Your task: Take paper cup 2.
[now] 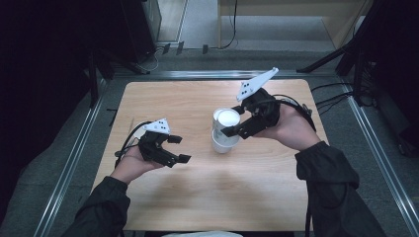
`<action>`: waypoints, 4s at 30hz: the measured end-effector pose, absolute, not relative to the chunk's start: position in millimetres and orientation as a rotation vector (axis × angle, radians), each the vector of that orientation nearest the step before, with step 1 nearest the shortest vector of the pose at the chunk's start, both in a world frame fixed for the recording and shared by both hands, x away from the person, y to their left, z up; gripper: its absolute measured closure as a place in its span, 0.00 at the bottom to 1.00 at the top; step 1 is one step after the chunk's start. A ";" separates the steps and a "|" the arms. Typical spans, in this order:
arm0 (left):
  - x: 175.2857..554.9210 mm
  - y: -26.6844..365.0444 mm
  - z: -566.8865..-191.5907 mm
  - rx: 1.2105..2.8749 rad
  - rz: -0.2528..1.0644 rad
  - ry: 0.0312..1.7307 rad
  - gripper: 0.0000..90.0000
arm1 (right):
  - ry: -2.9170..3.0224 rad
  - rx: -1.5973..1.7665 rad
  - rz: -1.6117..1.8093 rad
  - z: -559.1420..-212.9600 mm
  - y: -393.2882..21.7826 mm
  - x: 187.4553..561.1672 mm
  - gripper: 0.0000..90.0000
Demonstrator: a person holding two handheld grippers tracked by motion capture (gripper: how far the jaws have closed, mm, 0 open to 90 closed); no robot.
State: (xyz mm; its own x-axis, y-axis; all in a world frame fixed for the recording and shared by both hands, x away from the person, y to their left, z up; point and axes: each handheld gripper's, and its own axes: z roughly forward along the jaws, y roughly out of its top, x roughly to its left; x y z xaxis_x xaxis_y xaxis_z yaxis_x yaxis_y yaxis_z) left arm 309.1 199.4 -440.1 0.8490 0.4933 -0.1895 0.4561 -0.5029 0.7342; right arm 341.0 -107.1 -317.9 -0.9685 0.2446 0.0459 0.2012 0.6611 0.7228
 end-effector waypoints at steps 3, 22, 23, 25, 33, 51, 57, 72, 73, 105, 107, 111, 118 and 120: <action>307.8 197.3 -440.1 2.164 0.059 0.675 0.19 | 2.823 0.368 1.219 -330.9 -110.1 336.4 0.38; 304.4 167.7 -449.9 2.177 -0.010 0.568 0.20 | 2.862 0.432 1.315 -415.1 -122.4 322.1 0.38; 306.5 165.2 -452.2 2.181 -0.027 0.551 0.20 | 2.863 0.440 1.324 -417.8 -121.7 322.4 0.38; 310.0 163.5 -454.1 2.184 -0.058 0.550 0.20 | 2.869 0.451 1.336 -422.6 -120.4 323.1 0.38; 315.0 151.8 -453.5 2.202 -0.040 0.534 0.21 | 2.878 0.473 1.359 -436.2 -116.9 324.4 0.38; 307.3 135.5 -463.1 2.199 -0.091 0.427 0.21 | 2.877 0.490 1.467 -437.5 -107.1 319.0 0.38; 305.4 131.1 -464.7 2.195 -0.106 0.384 0.22 | 2.865 0.485 1.519 -432.1 -107.8 317.5 0.38; 302.6 126.3 -464.8 2.139 -0.098 0.370 0.27 | 2.853 0.500 1.553 -426.7 -105.2 318.8 0.38; 302.2 126.2 -464.5 2.137 -0.089 0.365 0.28 | 2.853 0.498 1.557 -426.5 -105.2 318.8 0.38; 307.5 142.6 -449.3 2.201 -0.057 0.365 0.35 | 2.822 0.467 1.540 -431.9 -112.0 316.5 0.30; 309.3 146.4 -446.1 2.224 -0.043 0.367 0.35 | 2.818 0.466 1.525 -433.7 -112.6 315.5 0.31; 310.4 150.9 -441.5 2.296 -0.008 0.375 0.35 | 2.814 0.458 1.502 -438.8 -113.9 313.2 0.32; 311.8 152.2 -439.7 2.402 0.022 0.373 0.35 | 2.819 0.454 1.468 -447.3 -116.5 311.4 0.33; 312.0 150.2 -440.9 2.436 0.029 0.364 0.35 | 2.816 0.460 1.467 -449.1 -116.8 311.5 0.33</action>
